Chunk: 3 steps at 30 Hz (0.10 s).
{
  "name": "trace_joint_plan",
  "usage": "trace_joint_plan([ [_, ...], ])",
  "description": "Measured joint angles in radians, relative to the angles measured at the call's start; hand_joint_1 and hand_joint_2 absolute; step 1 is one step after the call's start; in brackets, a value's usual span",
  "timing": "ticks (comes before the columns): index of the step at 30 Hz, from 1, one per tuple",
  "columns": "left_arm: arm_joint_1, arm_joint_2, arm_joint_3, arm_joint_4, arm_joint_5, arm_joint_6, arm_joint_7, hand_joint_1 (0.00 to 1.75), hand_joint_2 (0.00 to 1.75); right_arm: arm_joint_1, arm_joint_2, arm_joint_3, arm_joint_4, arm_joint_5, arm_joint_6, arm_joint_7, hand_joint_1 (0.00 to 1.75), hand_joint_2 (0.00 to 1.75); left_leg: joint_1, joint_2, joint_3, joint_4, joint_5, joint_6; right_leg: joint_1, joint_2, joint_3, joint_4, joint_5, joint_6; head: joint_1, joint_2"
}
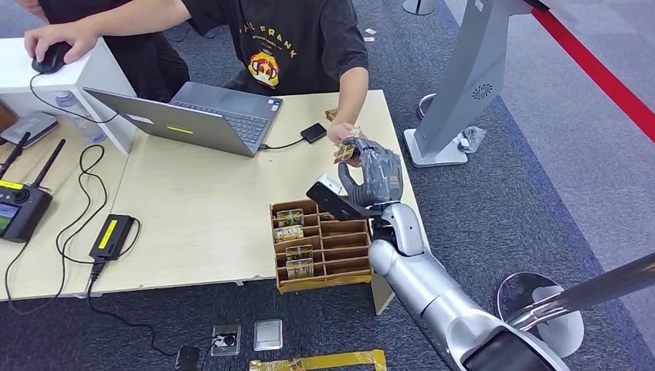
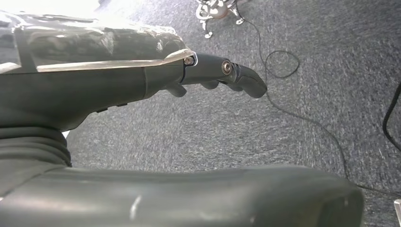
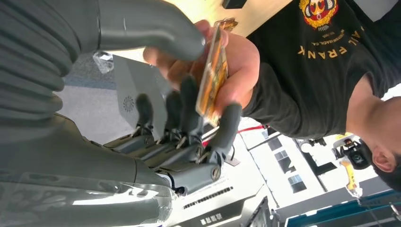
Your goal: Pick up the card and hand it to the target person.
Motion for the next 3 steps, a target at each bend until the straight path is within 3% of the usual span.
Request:
trace_joint_plan([
  [3, 0.001, 0.000, -0.004, 0.000, 0.008, 0.001, -0.005, 0.00, 0.00, 0.010, 0.004, -0.001, -0.008, 0.024, -0.003, 0.000, 0.00, 1.75, 0.000, 0.000, 0.000, 0.000, 0.000, 0.000, 0.000, 0.000, 0.000, 0.000, 0.000, 0.000, 0.000, 0.000],
])
